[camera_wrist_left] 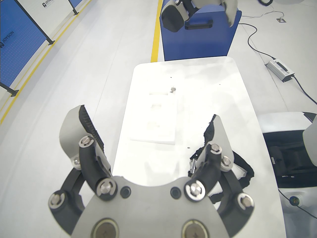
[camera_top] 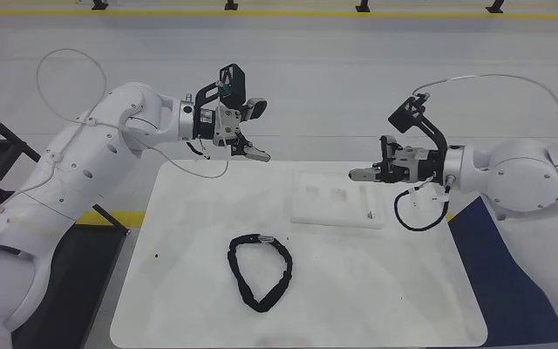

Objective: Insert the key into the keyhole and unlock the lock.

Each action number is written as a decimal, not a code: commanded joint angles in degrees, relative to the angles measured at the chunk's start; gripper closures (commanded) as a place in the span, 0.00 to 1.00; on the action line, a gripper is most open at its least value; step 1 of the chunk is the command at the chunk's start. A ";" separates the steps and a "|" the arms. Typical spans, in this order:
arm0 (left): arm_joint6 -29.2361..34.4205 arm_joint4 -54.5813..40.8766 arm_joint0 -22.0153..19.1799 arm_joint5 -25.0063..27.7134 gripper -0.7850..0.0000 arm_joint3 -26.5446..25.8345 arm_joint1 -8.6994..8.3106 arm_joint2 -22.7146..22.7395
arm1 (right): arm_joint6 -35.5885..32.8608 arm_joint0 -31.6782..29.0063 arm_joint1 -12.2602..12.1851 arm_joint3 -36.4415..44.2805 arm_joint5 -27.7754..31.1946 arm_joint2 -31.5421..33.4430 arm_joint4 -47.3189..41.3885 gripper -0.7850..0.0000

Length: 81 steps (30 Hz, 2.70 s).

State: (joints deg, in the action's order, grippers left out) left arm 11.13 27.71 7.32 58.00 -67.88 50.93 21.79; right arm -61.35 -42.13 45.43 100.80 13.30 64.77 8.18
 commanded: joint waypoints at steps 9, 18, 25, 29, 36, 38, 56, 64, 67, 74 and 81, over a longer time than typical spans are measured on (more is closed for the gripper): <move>0.00 0.00 0.00 0.00 0.00 0.00 0.00 0.00 | -1.59 2.92 2.07 -12.70 -7.80 -8.20 4.10 0.00; 0.00 0.00 0.00 0.00 0.00 0.00 0.00 0.00 | -0.15 6.64 5.27 -23.48 -10.60 -16.18 6.39 0.00; 0.00 0.00 0.00 0.00 0.00 0.00 0.00 0.00 | 1.07 9.28 7.69 -28.01 -13.45 -21.11 10.15 0.00; 0.00 0.00 0.00 0.00 0.00 0.00 0.00 0.00 | 1.30 9.34 7.80 -28.15 -13.75 -21.21 10.15 0.00; 0.00 0.00 0.00 0.00 0.00 0.00 0.00 0.00 | 1.30 9.34 7.80 -28.15 -13.75 -21.21 10.15 0.00; 0.00 0.00 0.00 0.00 0.00 0.00 0.00 0.00 | 1.30 9.34 7.80 -28.15 -13.75 -21.21 10.15 0.00; 0.00 0.00 0.00 0.00 0.00 0.00 0.00 0.00 | -7.39 11.74 11.54 -39.37 -14.77 -27.28 11.75 0.00; 0.00 0.00 0.00 0.00 0.00 0.00 0.00 0.00 | -8.12 14.79 14.72 -46.22 -12.88 -30.51 11.40 0.07; 0.00 0.00 0.00 0.00 0.00 0.00 0.00 0.00 | -7.57 15.23 15.64 -48.10 -12.55 -31.25 11.41 0.23; 0.00 0.00 0.00 0.00 0.00 0.00 0.00 0.00 | -6.59 16.12 17.76 -52.26 -12.62 -32.92 12.06 0.55; 0.00 0.00 0.00 0.00 0.00 0.00 0.00 0.00 | -6.66 17.05 19.79 -55.25 -13.81 -34.34 12.99 0.53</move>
State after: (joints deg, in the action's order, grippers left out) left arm 11.13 27.71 7.32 58.00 -67.88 50.92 21.79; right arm -67.73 -25.16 64.96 45.95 -0.87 30.65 21.13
